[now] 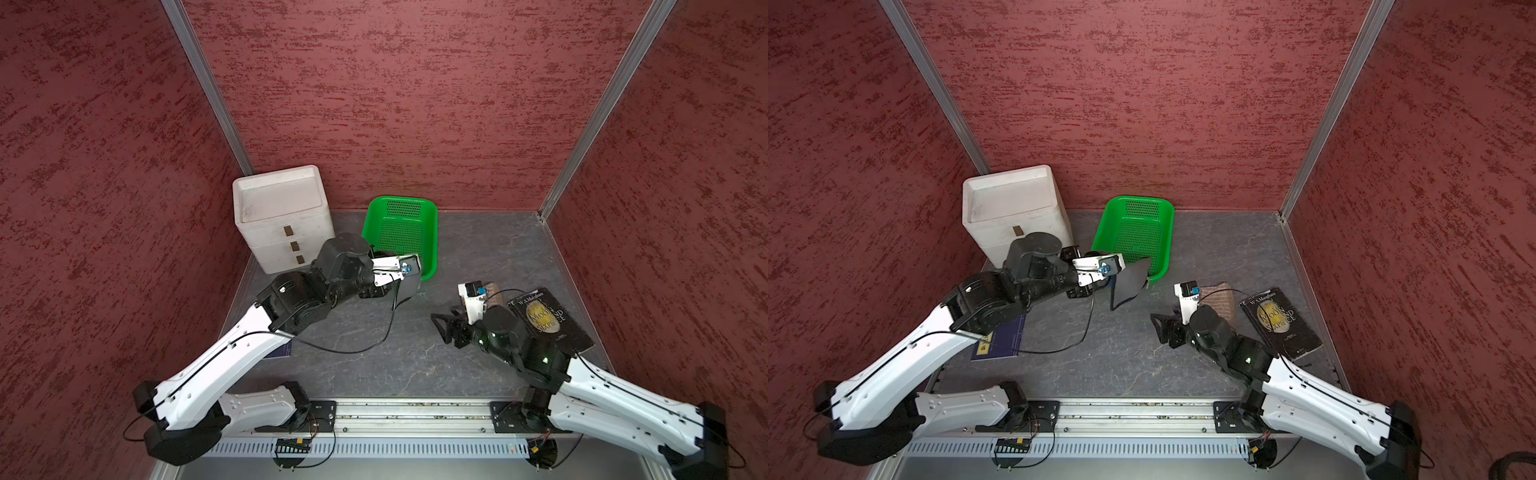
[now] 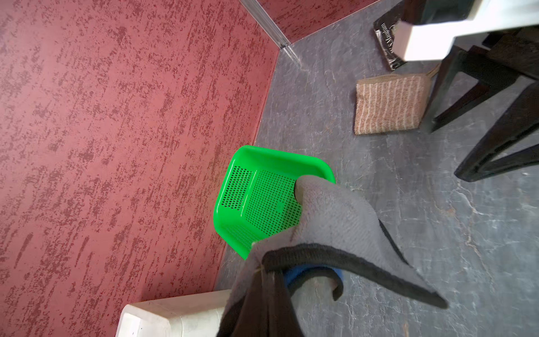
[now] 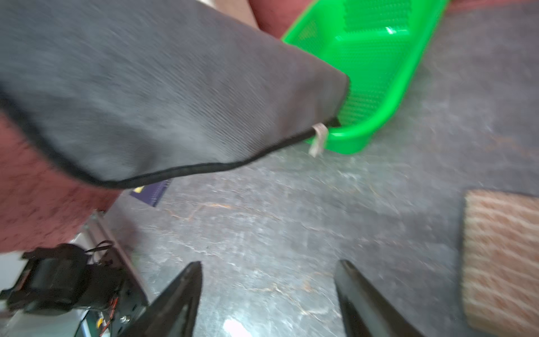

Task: Fold the square dishcloth
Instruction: Flatten out the cleaning item at the center of the board.

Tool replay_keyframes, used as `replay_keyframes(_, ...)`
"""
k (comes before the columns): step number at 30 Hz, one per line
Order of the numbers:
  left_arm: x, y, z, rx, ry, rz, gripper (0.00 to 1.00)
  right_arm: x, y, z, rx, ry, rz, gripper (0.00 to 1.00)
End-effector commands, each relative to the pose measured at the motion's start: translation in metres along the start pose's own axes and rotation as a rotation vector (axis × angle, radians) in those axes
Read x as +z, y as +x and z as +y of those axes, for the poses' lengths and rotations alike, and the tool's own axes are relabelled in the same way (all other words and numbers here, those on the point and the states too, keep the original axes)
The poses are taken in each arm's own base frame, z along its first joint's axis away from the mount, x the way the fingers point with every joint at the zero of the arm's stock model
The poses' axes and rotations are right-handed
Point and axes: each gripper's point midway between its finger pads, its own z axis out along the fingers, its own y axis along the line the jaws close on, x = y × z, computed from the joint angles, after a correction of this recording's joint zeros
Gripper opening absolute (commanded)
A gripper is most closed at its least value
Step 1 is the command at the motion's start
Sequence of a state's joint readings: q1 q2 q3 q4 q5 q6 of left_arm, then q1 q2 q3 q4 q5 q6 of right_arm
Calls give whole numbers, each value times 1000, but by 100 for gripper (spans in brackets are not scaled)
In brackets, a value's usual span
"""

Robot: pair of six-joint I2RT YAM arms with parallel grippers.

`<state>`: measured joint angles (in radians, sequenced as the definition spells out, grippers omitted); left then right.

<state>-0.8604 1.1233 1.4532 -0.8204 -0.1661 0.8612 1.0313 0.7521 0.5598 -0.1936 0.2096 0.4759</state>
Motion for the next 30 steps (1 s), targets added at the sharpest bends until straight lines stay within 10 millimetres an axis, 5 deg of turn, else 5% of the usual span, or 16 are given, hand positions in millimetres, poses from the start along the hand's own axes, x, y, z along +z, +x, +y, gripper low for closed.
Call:
replay_keyframes(1, -15, 12, -10, -22, 49, 43, 0, -4, -9, 20, -166, -22, -116, 87)
replay_keyframes(8, -13, 30, -37, -34, 138, 78, 0, 6, -4, 88, -402, -56, -183, 96)
replay_keyframes(16, -17, 42, -69, -87, 273, 97, 0, 51, -12, 143, -393, -48, -193, 93)
replay_keyframes(23, -40, 50, -104, -139, 456, 75, 0, 71, -32, 147, -283, 41, -256, 83)
replay_keyframes(30, -50, 64, -107, -146, 456, 77, 0, 60, -28, 116, -240, 94, -241, 45)
